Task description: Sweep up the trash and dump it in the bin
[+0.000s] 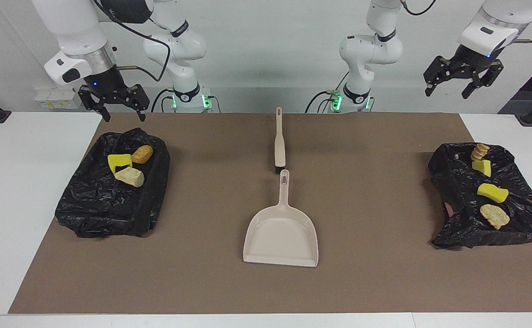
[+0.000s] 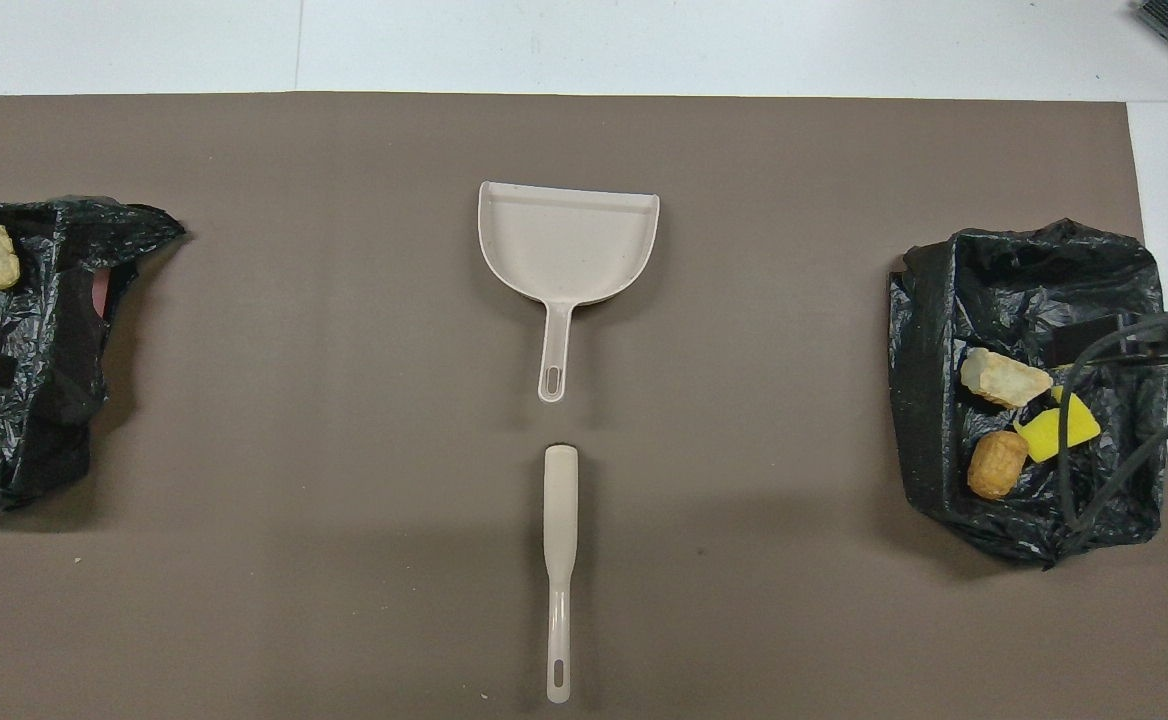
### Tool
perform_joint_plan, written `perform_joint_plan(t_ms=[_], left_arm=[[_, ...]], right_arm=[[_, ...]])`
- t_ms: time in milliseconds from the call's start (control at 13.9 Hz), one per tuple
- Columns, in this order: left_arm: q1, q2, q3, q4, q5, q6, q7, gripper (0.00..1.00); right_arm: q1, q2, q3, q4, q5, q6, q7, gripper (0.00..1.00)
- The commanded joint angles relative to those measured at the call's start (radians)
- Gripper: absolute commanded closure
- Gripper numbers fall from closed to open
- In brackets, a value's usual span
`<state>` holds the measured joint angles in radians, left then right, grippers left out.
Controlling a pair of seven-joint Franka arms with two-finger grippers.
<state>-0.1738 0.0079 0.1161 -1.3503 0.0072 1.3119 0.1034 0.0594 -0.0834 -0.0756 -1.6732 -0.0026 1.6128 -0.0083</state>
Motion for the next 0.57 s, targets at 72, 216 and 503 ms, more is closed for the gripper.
perform_joint_plan(t_ms=[72, 216, 503], left_arm=[[0.019, 0.0, -0.007, 0.042, -0.024, -0.011, 0.016, 0.0], [0.02, -0.025, -0.006, 0.005, -0.023, 0.015, 0.015, 0.0], [0.02, -0.026, -0.006, 0.002, -0.022, 0.017, 0.012, 0.0]], right_arm=[[-0.006, -0.007, 0.0, 0.004, 0.023, -0.018, -0.016, 0.0], [-0.004, -0.007, 0.0, 0.004, 0.024, -0.016, -0.016, 0.0], [0.002, -0.006, 0.0, 0.004, 0.024, -0.016, -0.016, 0.0]])
